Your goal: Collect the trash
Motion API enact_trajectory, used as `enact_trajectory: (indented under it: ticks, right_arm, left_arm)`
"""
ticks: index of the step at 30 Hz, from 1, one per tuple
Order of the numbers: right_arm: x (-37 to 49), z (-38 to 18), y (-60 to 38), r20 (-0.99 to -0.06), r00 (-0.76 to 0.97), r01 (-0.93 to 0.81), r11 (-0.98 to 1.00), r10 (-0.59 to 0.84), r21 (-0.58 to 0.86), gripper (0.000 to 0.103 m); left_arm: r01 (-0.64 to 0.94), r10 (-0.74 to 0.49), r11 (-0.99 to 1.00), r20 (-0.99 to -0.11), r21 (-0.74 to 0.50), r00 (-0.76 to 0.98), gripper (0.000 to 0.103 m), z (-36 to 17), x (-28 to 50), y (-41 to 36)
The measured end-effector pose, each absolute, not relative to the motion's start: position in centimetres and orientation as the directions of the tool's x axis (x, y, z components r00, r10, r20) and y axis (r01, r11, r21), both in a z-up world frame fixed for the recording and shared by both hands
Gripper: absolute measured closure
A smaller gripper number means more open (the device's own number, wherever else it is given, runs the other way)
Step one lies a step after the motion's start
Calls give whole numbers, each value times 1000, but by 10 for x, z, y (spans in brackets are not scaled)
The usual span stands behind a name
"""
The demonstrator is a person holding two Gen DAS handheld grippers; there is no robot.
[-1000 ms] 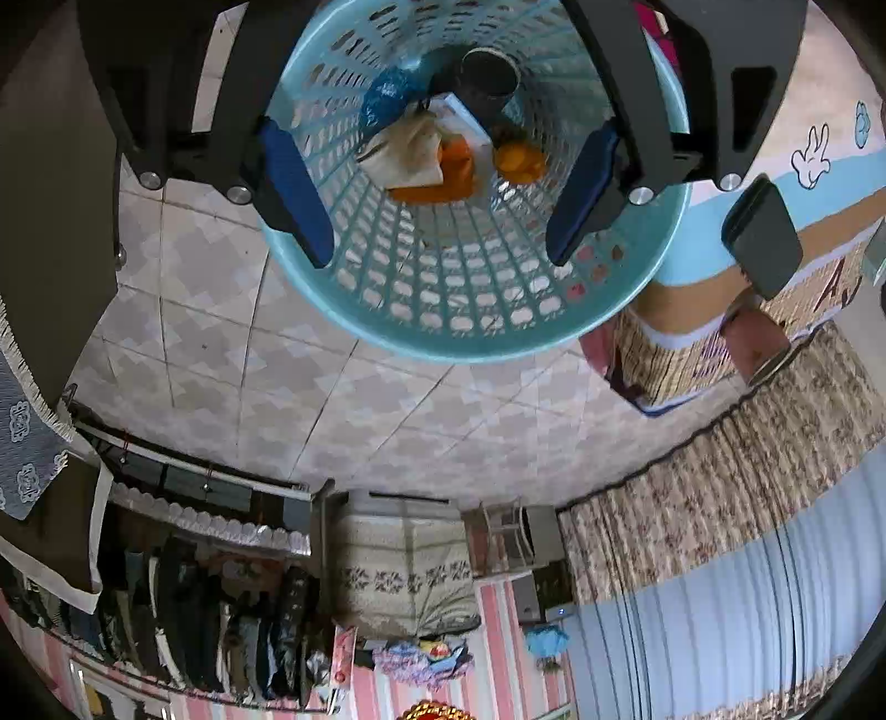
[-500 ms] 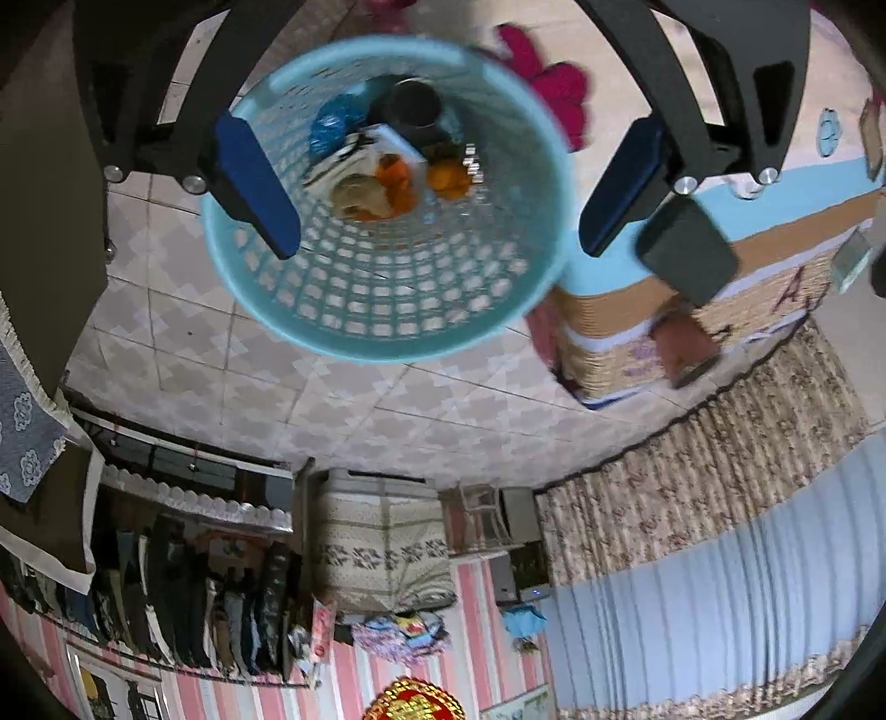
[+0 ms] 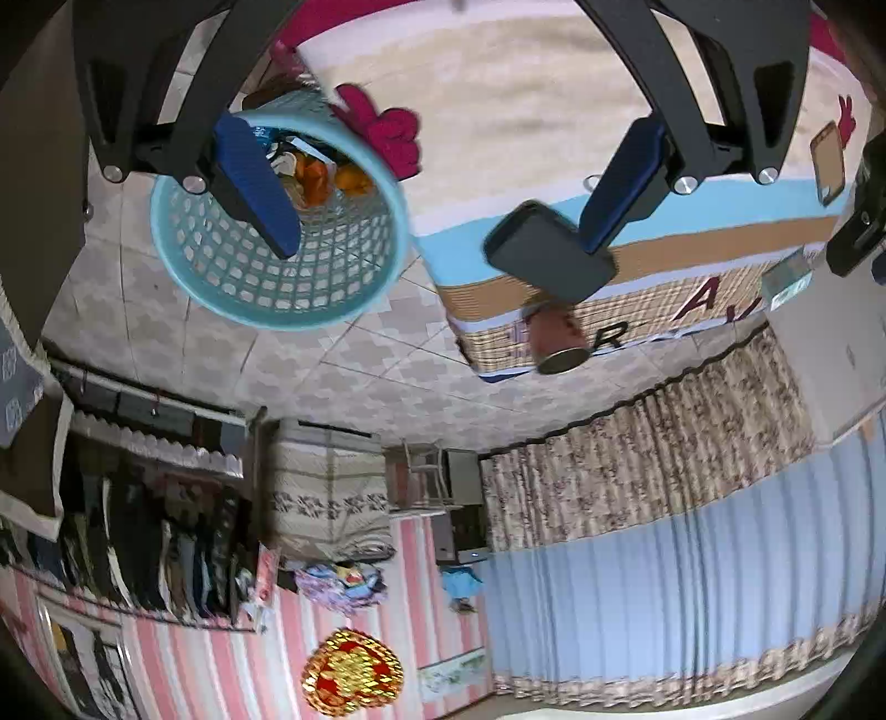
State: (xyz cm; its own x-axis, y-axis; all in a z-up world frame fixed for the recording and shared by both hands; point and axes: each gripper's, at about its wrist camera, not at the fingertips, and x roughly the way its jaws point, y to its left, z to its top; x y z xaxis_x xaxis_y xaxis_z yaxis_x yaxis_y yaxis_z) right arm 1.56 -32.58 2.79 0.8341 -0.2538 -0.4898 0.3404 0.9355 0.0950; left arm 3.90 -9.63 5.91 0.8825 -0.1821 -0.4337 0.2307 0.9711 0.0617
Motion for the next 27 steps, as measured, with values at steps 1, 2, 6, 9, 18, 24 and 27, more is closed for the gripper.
enact_trajectory:
  ticks: [1, 2, 6, 9, 18, 24, 27]
  right_arm:
    - [13, 28, -316, -485, 839, 328, 940, -246, 90, 5]
    - [11, 29, -307, -478, 845, 317, 945, -240, 85, 5]
    - [2, 34, -276, -455, 861, 284, 957, -230, 54, 5]
    - [-7, 34, -257, -443, 869, 261, 965, -222, 29, 5]
    - [-37, 35, -223, -417, 890, 214, 976, -182, 32, 5]
    - [-49, 38, -211, -393, 900, 215, 976, -186, 30, 5]
    - [-52, 40, -211, -389, 901, 222, 975, -194, 29, 5]
  left_arm:
    - [225, -180, 973, -434, 54, 883, 5, 61, 37, -91]
    - [216, -178, 976, -433, 40, 884, 5, 61, 34, -82]
    - [162, -135, 986, -424, 28, 895, 5, 60, 22, -52]
    - [128, -102, 991, -431, 31, 897, 5, 56, 16, -37]
    - [103, -76, 994, -441, 37, 894, 5, 44, -5, -16]
    - [106, -77, 993, -440, 43, 895, 5, 40, -12, -14]
    - [103, -70, 993, -438, 50, 896, 5, 38, -17, -11]
